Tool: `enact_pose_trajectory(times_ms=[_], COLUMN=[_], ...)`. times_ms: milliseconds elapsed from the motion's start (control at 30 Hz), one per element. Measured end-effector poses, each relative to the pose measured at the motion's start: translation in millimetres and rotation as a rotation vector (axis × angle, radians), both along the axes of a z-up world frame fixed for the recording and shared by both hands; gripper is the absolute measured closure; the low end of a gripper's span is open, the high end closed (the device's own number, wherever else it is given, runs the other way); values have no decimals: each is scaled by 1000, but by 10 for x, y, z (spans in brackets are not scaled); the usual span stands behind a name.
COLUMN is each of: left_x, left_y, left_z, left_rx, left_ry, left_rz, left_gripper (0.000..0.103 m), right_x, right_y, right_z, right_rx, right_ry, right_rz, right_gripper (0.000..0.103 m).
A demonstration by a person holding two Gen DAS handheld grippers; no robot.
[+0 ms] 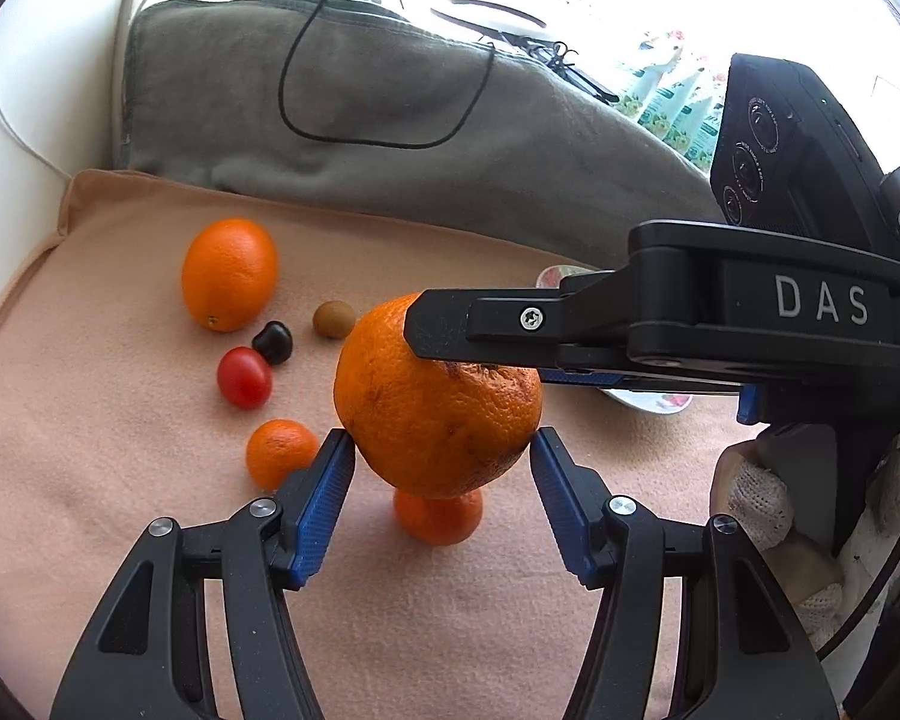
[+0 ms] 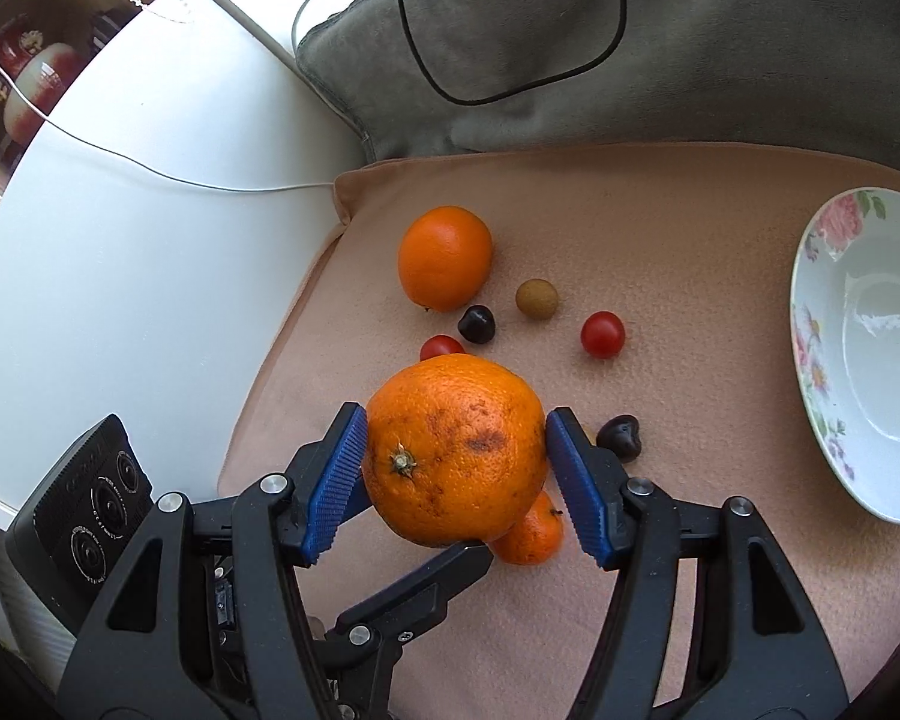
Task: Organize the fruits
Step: 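Carry the mandarin with the right gripper onto the white plate and release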
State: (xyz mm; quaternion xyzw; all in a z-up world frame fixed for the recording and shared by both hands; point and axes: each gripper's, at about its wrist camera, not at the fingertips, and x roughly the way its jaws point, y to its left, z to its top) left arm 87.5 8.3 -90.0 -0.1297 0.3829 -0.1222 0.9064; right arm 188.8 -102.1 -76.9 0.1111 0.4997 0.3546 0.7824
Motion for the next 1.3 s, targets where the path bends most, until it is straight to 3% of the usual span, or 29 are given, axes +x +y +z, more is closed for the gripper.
enact_pose_trajectory(times_ms=[700,1000,1300], left_x=[369,564,607], left_y=[-1094,-1278,-1272], left_z=[31,-24,108], left_rx=[20,22,52], left_ry=[6,31,-17], left_rz=[-214,-255,-252], left_gripper=[42,43,43], right_x=[146,233,297], right_y=[-1372,-1670,-1944], right_z=[43,-70,104], right_rx=[33,34,37], right_ry=[8,38,-35], right_rz=[-234,-298,-394], right_gripper=[38,38,37])
